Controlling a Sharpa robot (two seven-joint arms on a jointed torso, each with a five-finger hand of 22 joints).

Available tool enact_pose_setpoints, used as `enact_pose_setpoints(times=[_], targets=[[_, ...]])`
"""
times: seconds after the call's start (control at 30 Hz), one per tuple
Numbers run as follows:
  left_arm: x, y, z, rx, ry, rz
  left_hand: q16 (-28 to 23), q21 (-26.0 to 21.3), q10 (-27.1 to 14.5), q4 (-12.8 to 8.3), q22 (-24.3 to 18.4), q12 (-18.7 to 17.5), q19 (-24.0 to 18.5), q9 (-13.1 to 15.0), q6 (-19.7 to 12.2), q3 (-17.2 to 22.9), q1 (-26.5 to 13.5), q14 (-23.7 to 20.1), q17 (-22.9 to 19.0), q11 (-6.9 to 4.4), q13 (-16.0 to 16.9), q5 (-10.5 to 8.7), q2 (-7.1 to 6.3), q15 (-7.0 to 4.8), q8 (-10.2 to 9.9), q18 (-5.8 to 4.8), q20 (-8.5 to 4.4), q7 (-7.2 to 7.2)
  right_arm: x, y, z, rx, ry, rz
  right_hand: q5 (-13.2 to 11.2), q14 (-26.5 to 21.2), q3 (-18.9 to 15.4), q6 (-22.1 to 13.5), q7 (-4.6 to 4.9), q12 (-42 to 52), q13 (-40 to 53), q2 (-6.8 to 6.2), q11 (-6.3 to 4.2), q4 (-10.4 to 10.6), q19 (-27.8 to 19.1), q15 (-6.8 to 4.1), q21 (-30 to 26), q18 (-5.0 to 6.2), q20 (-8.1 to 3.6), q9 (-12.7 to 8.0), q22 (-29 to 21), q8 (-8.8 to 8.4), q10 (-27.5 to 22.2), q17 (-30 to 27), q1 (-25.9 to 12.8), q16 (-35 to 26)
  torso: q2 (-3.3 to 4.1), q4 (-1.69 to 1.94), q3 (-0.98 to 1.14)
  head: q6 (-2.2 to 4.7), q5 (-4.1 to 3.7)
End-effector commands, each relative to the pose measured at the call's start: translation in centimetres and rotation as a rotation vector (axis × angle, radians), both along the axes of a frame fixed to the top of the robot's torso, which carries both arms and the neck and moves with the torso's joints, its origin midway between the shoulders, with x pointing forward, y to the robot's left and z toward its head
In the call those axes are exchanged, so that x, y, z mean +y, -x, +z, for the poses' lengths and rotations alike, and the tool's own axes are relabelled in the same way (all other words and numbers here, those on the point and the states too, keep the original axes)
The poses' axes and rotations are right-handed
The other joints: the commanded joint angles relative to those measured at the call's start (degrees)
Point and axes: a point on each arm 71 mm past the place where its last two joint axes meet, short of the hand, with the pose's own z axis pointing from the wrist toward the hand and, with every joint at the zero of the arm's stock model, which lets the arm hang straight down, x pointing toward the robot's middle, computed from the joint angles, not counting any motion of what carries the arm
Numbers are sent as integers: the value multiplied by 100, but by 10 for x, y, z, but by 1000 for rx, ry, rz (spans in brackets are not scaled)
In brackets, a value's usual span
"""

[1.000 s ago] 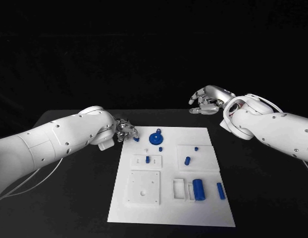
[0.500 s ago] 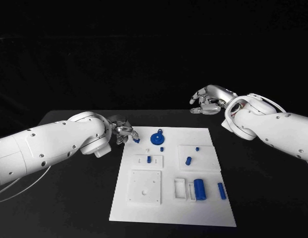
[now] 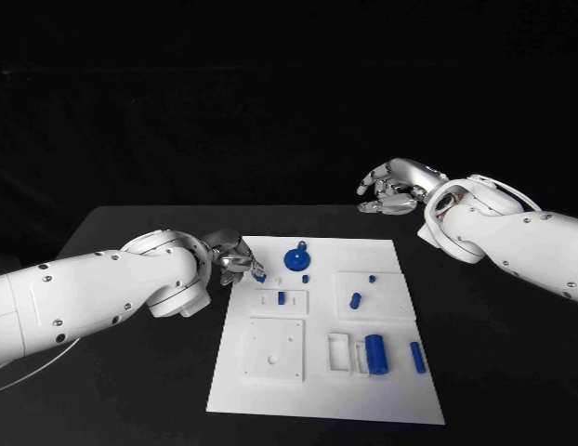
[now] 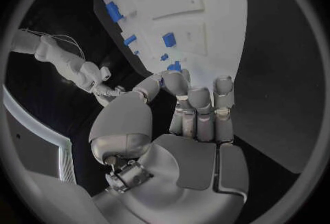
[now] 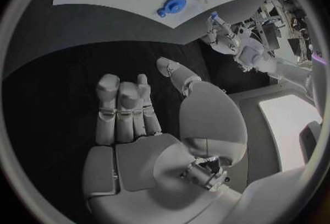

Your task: Assemble the parts on the task board

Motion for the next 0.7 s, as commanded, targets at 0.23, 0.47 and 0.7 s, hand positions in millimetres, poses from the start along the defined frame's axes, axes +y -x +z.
enact_pose_setpoints(times=[0.23,0.47,0.7], targets=[[1,12,-12,8,-34,-10,37,39,-9,19,9,28,40,676,756,15,44,212,10,-47,13,16,-21,-230,342,65,-793,-424,2,1,0,0,4,12,45,-15,-13,-8,38,7,-6,-44,4,27,4,-27,-24,305,-47,-5,78,-15,-7,-7,21,-32,6,2,-3,-15,13],[-3,15,-18,29,-44,-29,38,35,-26,52,20,47,28,690,763,14,32,192,14,-39,19,-92,-34,-227,327,66,-791,-418,2,2,0,0,4,14,62,-15,-12,-8,38,7,-7,-42,4,27,3,-27,-25,305,-46,-5,78,-14,-8,-7,25,-33,14,0,-10,-14,19],[-4,14,-27,29,-51,-24,40,34,-31,69,24,54,24,696,768,12,24,186,16,-37,20,-129,-42,-224,321,66,-790,-417,2,2,1,0,4,15,78,-15,-12,-8,38,7,-9,-41,4,26,4,-27,-26,305,-46,-5,78,-14,-8,-7,26,-33,19,-6,-10,-21,15]])
